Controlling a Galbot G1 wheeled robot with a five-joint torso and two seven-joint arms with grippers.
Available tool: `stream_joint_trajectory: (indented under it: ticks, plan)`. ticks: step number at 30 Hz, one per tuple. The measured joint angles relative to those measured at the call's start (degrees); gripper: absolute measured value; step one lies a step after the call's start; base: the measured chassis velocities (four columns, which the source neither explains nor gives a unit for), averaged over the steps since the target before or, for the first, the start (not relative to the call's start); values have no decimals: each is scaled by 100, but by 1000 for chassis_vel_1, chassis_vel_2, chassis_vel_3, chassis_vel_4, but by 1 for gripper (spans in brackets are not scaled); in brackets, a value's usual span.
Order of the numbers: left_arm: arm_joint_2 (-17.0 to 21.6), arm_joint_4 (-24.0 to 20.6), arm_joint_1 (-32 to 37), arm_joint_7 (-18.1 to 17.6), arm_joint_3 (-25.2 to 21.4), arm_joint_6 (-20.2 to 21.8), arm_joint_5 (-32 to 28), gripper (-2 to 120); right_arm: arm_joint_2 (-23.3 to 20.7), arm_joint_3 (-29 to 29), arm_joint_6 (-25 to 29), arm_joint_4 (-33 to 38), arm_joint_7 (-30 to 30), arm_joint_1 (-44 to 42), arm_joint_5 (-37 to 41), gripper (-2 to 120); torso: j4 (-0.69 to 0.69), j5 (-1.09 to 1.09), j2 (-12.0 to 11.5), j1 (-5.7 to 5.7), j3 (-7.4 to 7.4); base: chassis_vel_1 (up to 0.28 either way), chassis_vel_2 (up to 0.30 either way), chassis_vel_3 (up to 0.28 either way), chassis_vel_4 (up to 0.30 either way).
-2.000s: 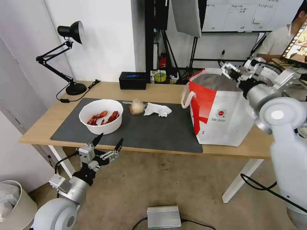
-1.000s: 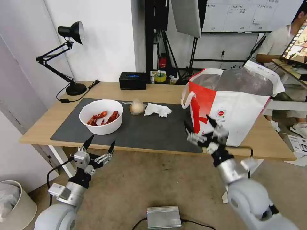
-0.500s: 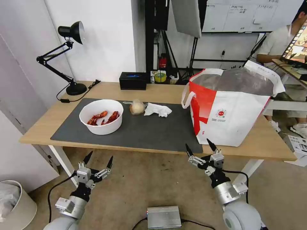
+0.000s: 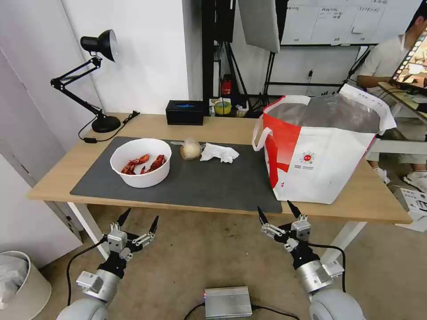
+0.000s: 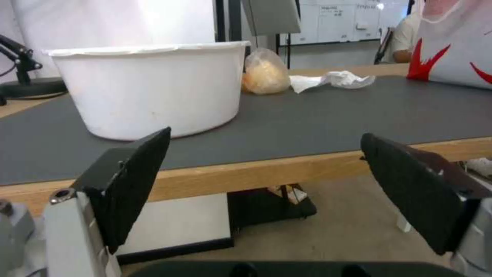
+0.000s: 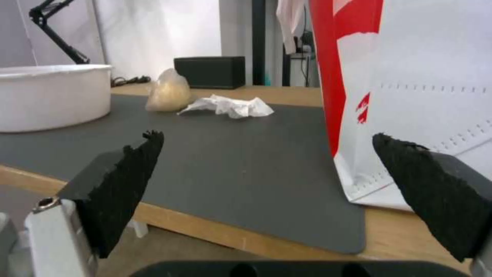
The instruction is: Pick up the trash from the table and place it into the takeout bag.
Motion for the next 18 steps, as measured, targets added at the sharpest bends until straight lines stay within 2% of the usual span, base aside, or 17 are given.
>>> stream_joint_trajectory:
  ticks: [18]
  plan:
    - [5,67,-7,3,54,20,-3,100,-21,-89,-58,-80,-9,-55,-15,100,0,0,0,0,0,0,0,0,0]
